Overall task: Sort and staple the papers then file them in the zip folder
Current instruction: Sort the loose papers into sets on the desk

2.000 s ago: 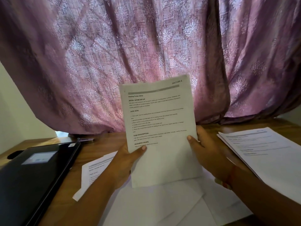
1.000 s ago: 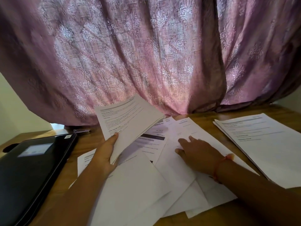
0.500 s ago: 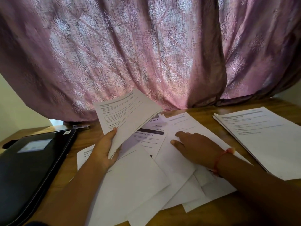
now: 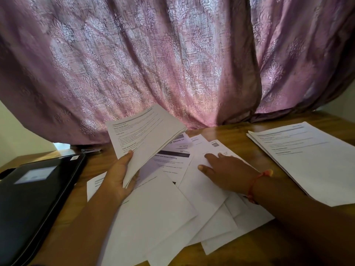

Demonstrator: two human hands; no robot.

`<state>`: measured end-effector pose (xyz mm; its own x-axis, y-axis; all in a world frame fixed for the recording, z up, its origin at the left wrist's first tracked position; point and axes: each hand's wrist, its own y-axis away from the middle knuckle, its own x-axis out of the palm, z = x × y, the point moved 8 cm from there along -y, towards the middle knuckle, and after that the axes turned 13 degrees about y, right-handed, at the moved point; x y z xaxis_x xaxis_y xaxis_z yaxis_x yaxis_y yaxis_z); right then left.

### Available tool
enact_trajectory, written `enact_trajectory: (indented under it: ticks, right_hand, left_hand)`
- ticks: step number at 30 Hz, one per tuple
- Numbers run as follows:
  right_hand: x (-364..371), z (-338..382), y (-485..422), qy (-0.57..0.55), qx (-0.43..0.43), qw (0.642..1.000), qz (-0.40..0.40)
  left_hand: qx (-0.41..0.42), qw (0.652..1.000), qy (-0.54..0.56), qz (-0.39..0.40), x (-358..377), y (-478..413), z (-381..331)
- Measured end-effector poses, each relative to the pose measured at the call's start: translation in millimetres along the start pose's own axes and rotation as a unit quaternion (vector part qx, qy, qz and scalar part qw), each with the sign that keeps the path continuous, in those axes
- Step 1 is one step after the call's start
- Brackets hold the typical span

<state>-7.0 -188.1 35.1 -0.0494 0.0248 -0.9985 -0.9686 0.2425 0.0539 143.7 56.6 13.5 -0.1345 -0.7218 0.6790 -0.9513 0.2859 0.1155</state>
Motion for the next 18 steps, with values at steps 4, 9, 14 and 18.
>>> enact_trajectory:
  ticks: [4,9,14,18]
  right_hand:
    - [2.4,-2.3,-3.4,-0.018,-0.02,1.0,0.008]
    - [-3.2,0.5,-2.4,-0.069,-0.041,0.997,-0.013]
    - [2.3,-10.6,-5.3,-0.011,-0.006,1.0,0.007]
    - [-1.1,-5.2,-6.7,-0.06,-0.034,0.998,-0.003]
  left_hand:
    - [-0.003,1.0,0.006,0.004,1.9,0.5,1.2]
    - [-0.002,1.0,-0.002,0.001,1.4,0.5,2.0]
    - [-0.001,1.0,0.005,0.006,2.4,0.6,1.4]
    - [0.008,1.0,0.01,0.002,2.3,-2.8,0.6]
